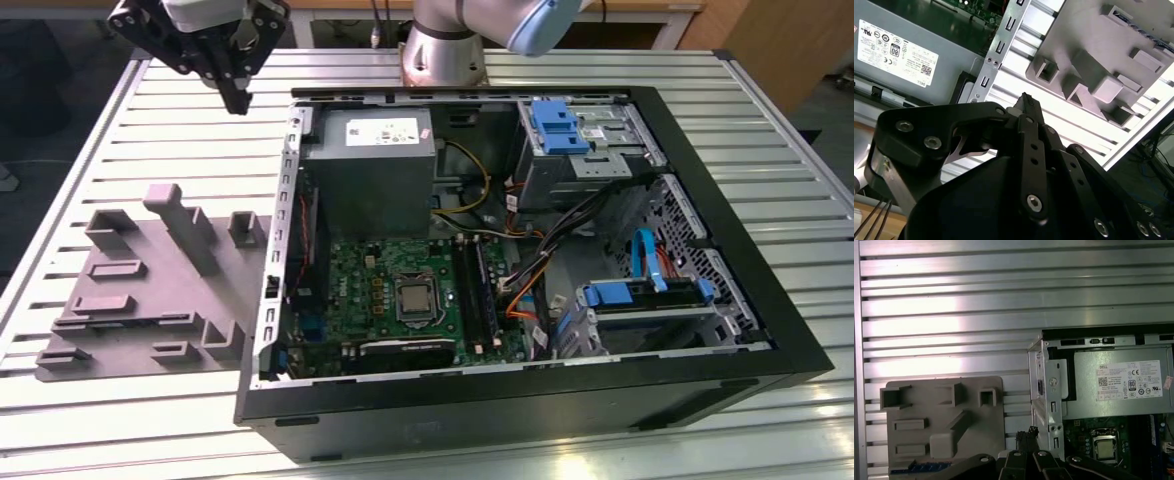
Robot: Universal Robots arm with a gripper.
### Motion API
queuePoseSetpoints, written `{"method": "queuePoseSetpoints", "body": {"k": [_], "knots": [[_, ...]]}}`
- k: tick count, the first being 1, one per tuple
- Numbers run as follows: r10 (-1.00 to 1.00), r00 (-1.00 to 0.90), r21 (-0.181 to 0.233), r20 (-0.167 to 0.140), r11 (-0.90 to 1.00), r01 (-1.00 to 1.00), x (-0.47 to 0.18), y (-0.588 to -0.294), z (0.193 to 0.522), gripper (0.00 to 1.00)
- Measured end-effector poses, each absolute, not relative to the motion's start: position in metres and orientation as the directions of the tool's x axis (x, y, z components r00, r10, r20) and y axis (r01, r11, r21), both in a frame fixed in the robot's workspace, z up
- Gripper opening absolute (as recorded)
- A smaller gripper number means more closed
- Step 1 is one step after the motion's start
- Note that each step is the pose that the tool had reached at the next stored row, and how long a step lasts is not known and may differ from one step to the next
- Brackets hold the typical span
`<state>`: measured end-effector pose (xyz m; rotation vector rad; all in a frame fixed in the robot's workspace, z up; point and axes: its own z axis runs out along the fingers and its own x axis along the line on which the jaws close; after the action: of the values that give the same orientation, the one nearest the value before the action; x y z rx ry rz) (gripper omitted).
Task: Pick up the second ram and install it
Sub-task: 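Reach for the second ram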
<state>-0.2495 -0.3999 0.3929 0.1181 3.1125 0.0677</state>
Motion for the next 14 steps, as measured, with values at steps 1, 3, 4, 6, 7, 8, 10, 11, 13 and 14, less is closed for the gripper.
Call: {"method": "queuePoseSetpoints", "body": {"k": [1, 3, 4, 6, 7, 8, 10, 11, 13, 14], "knots": [[0.076, -0.997, 0.044, -0.024, 0.996, 0.075, -0.250, -0.400, 0.393, 0.11], [0.076, -0.997, 0.044, -0.024, 0.996, 0.075, -0.252, -0.400, 0.393, 0.11], [0.076, -0.997, 0.044, -0.024, 0.996, 0.075, -0.253, -0.401, 0.393, 0.11], [0.076, -0.997, 0.044, -0.024, 0.996, 0.075, -0.255, -0.401, 0.393, 0.11], [0.076, -0.997, 0.044, -0.024, 0.996, 0.075, -0.256, -0.401, 0.393, 0.11], [0.076, -0.997, 0.044, -0.024, 0.996, 0.075, -0.257, -0.401, 0.393, 0.11], [0.076, -0.997, 0.044, -0.024, 0.996, 0.075, -0.259, -0.401, 0.393, 0.11], [0.076, -0.997, 0.044, -0.024, 0.996, 0.075, -0.260, -0.402, 0.393, 0.11], [0.076, -0.997, 0.044, -0.024, 0.996, 0.075, -0.262, -0.402, 0.393, 0.11], [0.076, -0.997, 0.044, -0.024, 0.996, 0.075, -0.262, -0.402, 0.393, 0.11]]}}
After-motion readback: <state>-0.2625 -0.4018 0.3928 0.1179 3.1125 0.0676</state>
